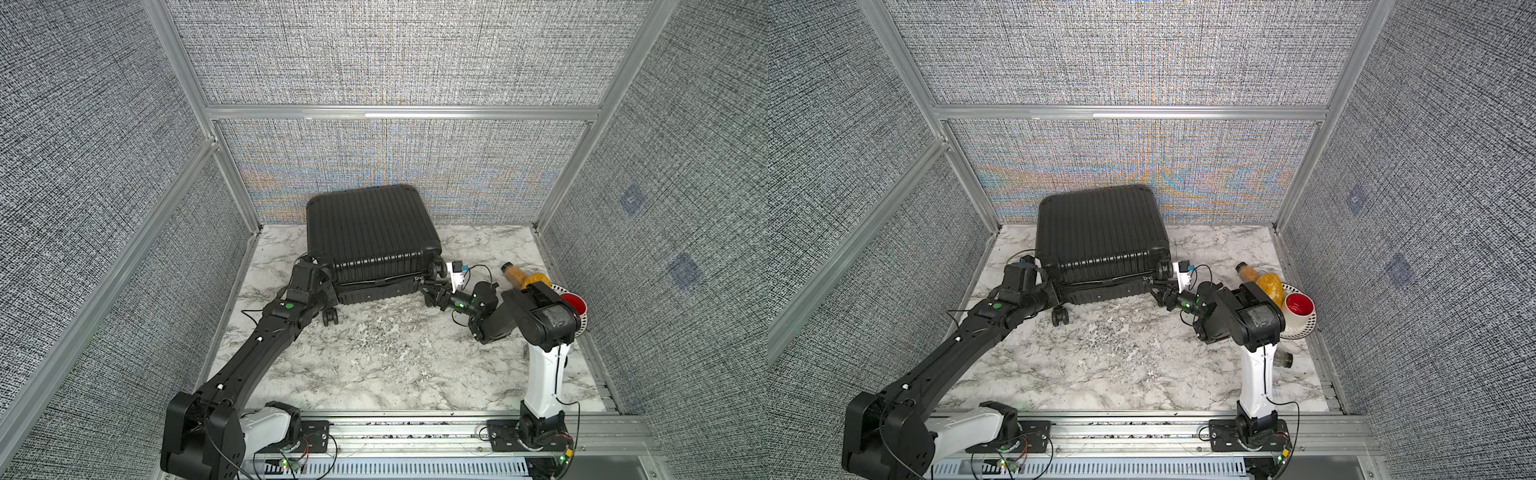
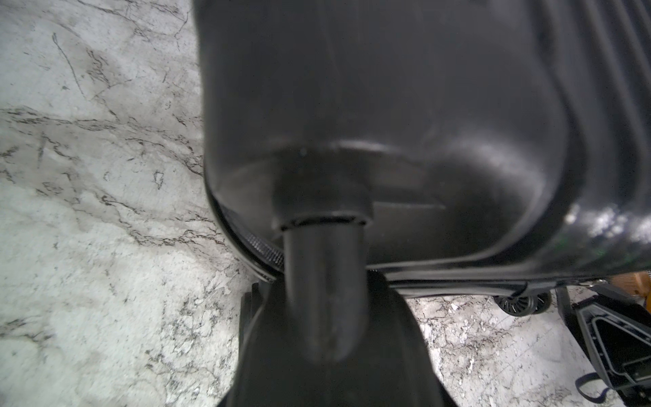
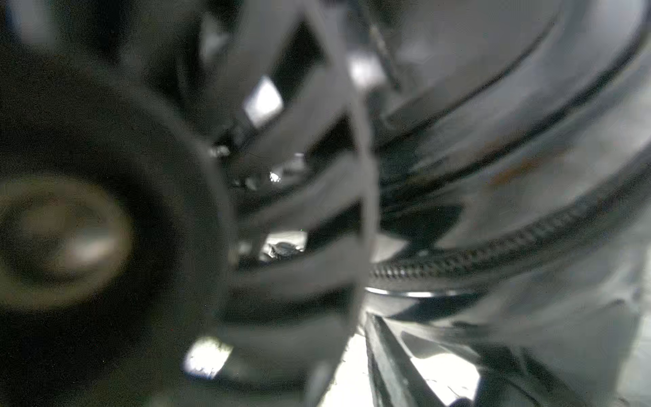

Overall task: Open the suitcase zippers
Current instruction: Unzip the zipper on the suitcase.

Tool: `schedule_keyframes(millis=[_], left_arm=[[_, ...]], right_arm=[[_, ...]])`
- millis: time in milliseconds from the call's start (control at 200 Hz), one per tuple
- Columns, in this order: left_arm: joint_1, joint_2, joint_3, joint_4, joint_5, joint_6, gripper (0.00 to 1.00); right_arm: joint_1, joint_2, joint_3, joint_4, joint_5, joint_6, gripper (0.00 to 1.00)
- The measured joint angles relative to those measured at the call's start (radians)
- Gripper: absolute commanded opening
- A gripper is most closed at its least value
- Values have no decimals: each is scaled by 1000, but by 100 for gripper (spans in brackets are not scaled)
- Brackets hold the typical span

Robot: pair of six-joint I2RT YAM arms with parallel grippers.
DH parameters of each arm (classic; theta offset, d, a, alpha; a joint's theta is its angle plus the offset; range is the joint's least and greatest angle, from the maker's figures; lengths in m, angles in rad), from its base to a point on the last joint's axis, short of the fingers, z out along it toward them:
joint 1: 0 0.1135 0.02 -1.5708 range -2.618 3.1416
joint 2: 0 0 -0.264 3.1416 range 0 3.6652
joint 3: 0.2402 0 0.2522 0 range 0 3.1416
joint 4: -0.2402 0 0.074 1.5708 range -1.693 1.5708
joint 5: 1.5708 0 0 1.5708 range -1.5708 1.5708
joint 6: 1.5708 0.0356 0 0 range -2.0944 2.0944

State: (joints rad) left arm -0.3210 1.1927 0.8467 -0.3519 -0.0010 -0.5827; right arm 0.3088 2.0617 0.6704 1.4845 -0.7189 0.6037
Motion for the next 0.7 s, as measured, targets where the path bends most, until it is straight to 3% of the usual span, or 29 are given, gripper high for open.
schedule_keyframes(millis=[325,696], left_arm=[[0,0,0,0,-1,0,27],[-3,0,0,-1,-17,0,26]], right_arm=[[2,14,13,2,-3,21,33],[1,33,27,17,-2,41,13]])
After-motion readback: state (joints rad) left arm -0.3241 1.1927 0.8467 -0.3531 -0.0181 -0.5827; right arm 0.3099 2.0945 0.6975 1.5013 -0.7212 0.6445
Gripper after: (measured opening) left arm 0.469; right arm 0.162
